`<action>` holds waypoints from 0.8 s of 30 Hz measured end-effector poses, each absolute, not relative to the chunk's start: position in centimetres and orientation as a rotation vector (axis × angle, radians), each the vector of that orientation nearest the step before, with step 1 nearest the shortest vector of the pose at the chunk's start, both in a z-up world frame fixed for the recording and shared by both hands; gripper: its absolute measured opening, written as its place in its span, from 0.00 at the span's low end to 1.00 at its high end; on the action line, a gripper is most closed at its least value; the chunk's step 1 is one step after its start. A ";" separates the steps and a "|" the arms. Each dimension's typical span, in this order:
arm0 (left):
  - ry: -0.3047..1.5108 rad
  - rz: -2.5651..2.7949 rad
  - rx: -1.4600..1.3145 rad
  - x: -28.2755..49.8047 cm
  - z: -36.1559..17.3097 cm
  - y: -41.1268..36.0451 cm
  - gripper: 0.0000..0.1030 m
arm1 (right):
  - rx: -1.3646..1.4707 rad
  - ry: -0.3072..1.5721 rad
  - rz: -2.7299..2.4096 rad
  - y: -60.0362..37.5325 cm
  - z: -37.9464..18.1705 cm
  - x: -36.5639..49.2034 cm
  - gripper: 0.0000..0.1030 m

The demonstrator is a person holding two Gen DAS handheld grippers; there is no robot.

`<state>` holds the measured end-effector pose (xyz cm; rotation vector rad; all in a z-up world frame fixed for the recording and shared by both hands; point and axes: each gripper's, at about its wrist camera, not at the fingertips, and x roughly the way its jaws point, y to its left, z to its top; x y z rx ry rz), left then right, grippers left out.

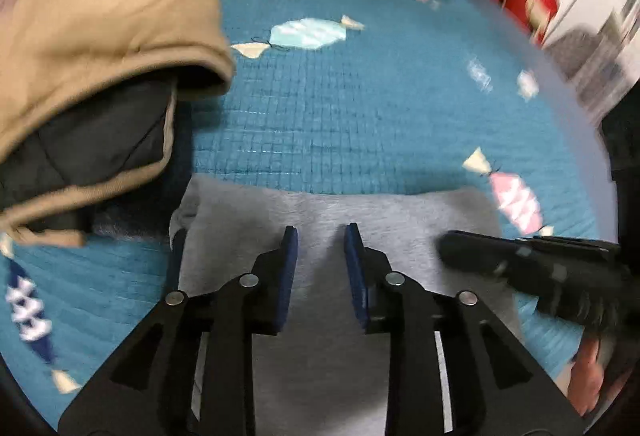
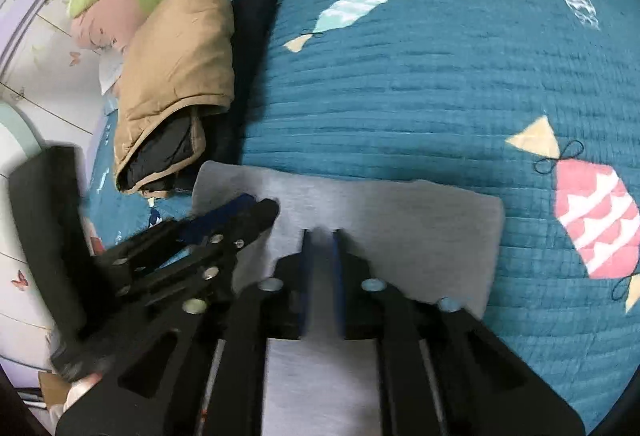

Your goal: Fold large clothes

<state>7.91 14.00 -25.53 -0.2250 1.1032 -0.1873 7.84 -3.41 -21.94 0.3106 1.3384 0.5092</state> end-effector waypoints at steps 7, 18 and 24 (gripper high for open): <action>1.106 -0.054 -0.102 5.8 -23.4 16.6 0.03 | 0.304 1.349 0.269 -10.5 -20.6 5.7 0.07; 1.155 -0.206 -0.147 3.0 -24.6 12.3 0.05 | 0.174 1.383 0.547 -0.5 -21.1 1.5 0.04; 1.203 -0.067 -0.073 -0.2 -25.2 16.2 0.05 | 0.228 1.438 0.565 -4.4 -20.7 0.2 0.00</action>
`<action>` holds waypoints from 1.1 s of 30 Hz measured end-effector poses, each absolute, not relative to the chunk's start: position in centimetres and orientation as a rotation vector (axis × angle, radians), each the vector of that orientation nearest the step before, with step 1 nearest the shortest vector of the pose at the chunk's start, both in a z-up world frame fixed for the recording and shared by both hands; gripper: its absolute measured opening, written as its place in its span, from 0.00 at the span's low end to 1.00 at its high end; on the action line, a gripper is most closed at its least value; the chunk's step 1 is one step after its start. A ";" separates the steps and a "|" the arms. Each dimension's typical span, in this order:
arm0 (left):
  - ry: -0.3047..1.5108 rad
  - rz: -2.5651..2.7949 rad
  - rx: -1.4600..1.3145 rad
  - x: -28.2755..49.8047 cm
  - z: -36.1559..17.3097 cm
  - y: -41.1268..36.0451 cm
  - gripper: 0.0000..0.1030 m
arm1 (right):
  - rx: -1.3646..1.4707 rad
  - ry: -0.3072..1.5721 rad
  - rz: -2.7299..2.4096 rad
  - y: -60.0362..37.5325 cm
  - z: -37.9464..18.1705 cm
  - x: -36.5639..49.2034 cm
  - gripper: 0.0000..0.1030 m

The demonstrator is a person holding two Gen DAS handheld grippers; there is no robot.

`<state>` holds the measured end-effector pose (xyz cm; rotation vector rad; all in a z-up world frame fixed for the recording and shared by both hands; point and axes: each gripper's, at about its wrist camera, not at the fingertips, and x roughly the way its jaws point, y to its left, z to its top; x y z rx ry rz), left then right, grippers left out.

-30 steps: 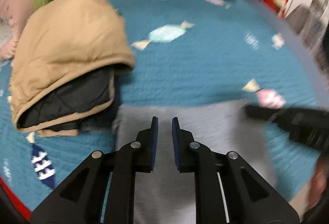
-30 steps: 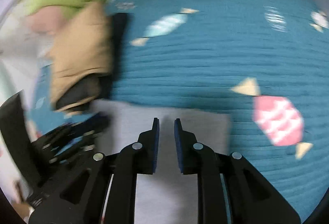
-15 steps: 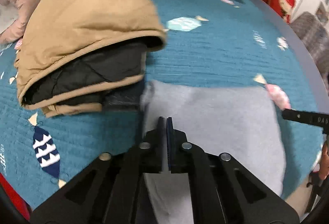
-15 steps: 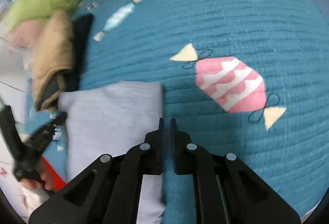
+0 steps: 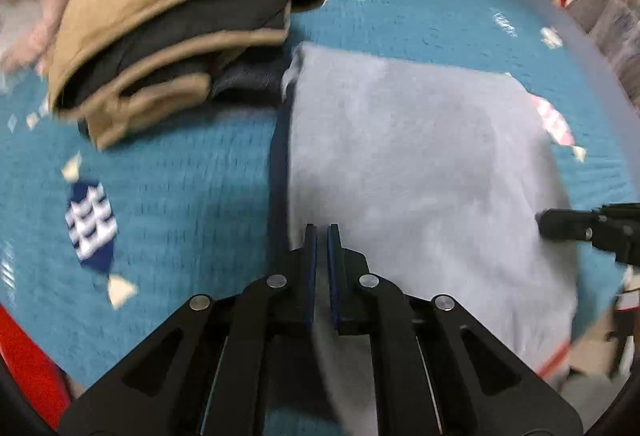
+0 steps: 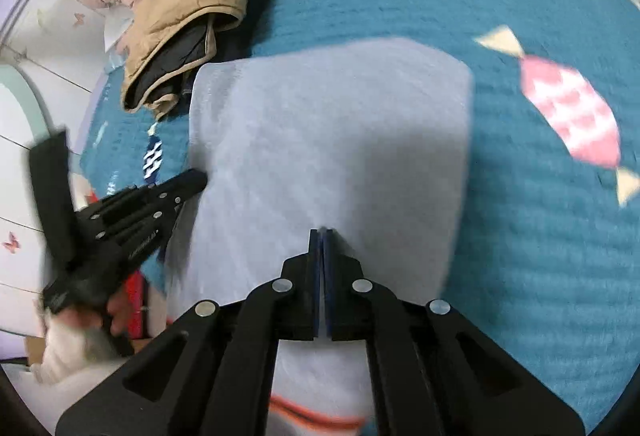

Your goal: Fold large clothes

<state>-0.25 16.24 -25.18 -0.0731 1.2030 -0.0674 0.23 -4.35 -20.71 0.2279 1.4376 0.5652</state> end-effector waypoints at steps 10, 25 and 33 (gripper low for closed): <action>1.316 -0.135 -0.092 -2.4 -24.2 14.2 0.33 | 0.146 1.528 0.595 -2.4 -21.4 -3.7 0.13; 1.283 -0.208 -0.367 -5.0 -22.0 19.5 0.78 | 0.084 1.571 0.476 -5.7 -19.2 -5.1 0.73; 1.354 -0.298 -0.570 -1.9 -25.3 22.1 0.87 | 0.427 1.448 0.485 -8.7 -19.1 -0.9 0.90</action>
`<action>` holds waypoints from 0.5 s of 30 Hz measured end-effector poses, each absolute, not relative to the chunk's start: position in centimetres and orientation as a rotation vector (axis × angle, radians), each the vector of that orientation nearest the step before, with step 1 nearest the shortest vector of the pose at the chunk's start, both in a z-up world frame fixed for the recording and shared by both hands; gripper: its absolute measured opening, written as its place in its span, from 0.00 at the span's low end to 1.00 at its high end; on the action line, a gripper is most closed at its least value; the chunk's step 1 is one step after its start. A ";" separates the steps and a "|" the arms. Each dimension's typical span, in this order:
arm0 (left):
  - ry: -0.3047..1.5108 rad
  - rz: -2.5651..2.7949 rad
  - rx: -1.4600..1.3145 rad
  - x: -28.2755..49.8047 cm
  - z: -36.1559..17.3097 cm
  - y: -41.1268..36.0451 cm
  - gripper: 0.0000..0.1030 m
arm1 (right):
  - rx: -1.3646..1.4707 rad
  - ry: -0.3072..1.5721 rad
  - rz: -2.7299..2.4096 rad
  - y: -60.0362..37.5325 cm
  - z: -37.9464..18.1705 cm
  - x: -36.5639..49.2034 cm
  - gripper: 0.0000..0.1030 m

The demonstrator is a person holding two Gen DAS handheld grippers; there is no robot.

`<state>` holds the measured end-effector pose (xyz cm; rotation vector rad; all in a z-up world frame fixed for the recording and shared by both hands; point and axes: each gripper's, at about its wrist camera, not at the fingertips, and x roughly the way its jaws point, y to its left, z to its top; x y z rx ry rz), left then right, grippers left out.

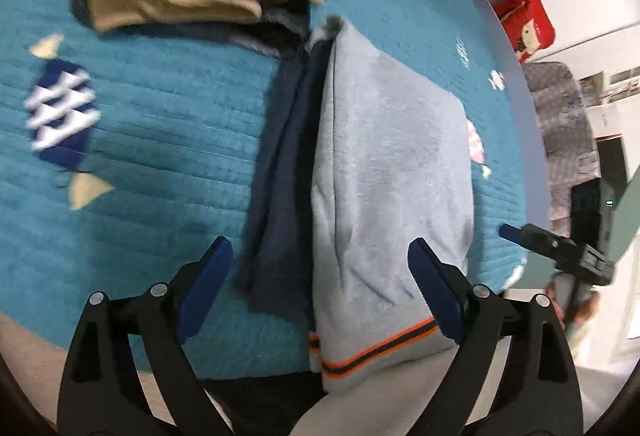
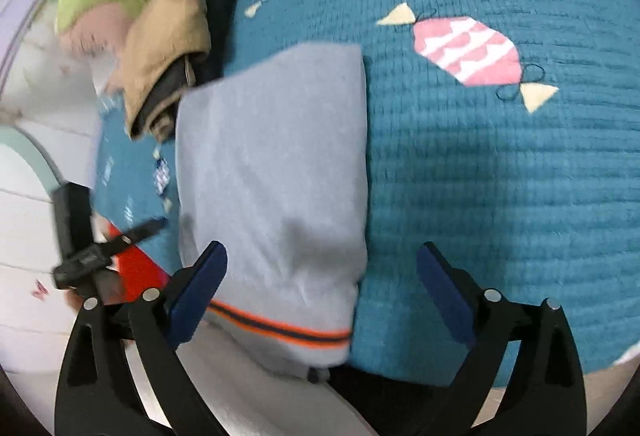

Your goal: Fold large clothes

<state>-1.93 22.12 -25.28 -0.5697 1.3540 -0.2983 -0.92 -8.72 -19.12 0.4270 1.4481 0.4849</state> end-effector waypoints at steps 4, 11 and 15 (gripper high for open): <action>1.400 -0.311 -0.564 0.0 -27.0 22.5 0.87 | 0.526 1.477 0.521 -9.1 -22.3 0.2 0.90; 1.433 -0.534 -0.580 3.1 -29.7 22.2 0.93 | 0.849 1.477 0.816 -10.8 -26.5 1.6 0.91; 1.398 -0.653 -0.687 3.4 -30.1 23.2 0.93 | 0.860 1.449 0.920 -10.7 -26.3 1.8 0.94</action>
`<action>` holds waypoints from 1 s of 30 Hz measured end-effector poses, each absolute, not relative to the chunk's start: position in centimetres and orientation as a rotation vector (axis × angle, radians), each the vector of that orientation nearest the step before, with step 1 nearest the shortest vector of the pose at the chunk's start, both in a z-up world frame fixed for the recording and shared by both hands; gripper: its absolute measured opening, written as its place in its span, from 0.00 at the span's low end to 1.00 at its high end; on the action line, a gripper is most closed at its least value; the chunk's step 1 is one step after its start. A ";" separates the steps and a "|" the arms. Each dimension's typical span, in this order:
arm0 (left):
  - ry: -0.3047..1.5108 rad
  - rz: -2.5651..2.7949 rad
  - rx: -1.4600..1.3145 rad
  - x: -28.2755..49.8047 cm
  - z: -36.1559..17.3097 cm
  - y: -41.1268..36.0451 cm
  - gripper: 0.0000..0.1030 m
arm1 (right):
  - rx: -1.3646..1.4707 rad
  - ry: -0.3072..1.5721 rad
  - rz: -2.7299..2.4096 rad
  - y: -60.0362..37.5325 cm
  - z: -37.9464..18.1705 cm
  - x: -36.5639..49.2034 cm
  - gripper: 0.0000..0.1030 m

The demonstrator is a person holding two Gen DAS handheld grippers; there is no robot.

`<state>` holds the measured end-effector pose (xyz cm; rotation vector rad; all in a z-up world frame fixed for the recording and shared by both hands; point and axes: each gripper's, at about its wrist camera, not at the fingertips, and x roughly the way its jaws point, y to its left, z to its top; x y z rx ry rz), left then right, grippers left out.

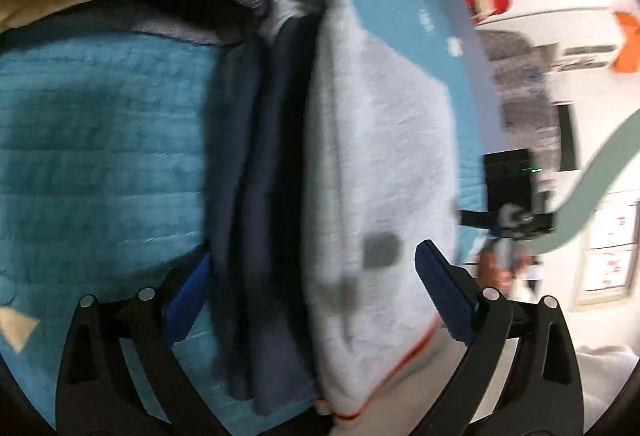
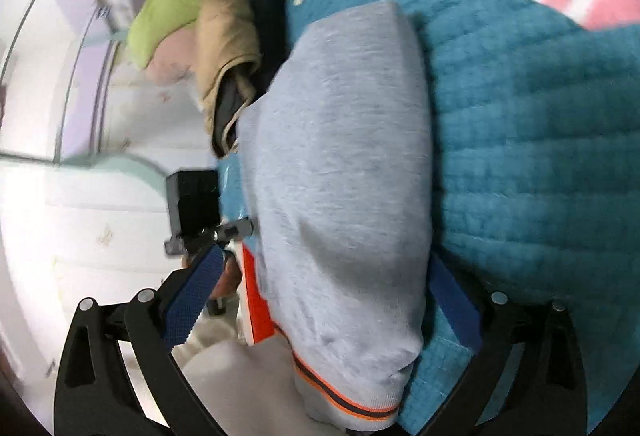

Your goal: Fold large clothes

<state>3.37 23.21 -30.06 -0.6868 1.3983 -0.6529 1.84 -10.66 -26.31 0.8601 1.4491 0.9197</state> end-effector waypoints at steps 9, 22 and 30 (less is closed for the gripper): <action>1.372 -0.672 -0.590 3.1 -30.0 20.7 0.93 | 1.105 1.327 0.973 -11.3 -28.0 1.8 0.92; 1.099 -0.380 -0.432 -1.0 -28.7 18.3 0.95 | 0.470 1.275 0.619 -6.2 -24.4 0.1 0.94; 1.150 -0.331 -0.369 0.0 -28.7 17.6 0.95 | 0.292 1.176 0.556 -4.5 -23.8 -1.0 0.93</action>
